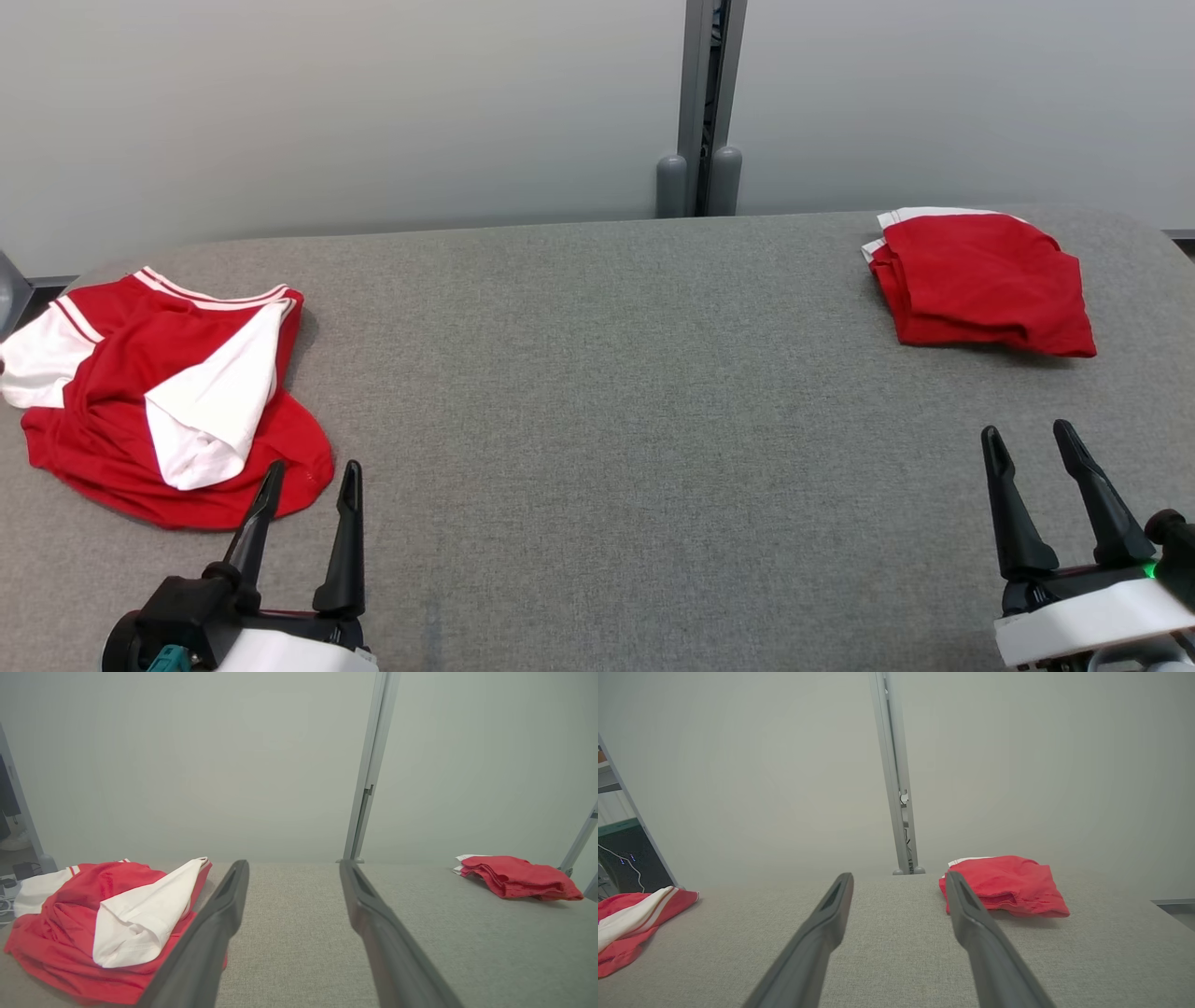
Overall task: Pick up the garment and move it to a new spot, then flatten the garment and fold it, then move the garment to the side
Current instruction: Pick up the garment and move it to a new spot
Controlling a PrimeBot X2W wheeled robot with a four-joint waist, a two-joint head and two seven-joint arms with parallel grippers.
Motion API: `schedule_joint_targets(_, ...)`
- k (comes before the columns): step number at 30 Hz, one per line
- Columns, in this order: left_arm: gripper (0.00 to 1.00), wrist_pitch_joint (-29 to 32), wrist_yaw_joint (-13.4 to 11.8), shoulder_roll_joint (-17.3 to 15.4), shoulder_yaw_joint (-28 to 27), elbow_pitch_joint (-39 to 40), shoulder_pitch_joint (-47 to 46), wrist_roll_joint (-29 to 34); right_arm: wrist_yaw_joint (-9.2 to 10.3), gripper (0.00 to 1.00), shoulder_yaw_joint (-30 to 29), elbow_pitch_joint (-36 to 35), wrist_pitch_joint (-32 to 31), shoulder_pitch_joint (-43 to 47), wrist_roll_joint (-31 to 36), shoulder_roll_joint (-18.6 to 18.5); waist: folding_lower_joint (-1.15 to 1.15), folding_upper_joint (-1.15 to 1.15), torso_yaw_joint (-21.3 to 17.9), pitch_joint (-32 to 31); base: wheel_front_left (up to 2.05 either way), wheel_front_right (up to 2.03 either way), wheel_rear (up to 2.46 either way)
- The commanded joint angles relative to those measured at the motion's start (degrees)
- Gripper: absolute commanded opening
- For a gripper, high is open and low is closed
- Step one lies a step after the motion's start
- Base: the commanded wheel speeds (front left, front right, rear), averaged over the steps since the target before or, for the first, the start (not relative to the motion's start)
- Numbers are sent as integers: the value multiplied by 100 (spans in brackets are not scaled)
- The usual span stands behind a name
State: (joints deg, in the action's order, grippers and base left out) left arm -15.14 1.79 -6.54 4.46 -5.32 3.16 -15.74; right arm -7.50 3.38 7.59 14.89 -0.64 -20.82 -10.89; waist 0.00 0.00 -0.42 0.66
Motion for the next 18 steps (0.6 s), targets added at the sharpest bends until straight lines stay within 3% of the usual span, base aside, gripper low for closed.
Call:
schedule_joint_targets(1,100,-7,45,0,-50,-16,14,49,0,100,-17,-33,21,49,13,-40,0,0,12,-4,0,0,0)
schedule_joint_targets(11,100,-7,150,100,-141,-107,-38,160,0,100,33,42,21,56,-47,-51,0,0,95,-7,0,0,0)
schedule_joint_targets(18,100,-7,176,167,-214,-179,-136,167,0,100,45,77,21,52,-92,-104,0,0,513,-15,0,0,0)
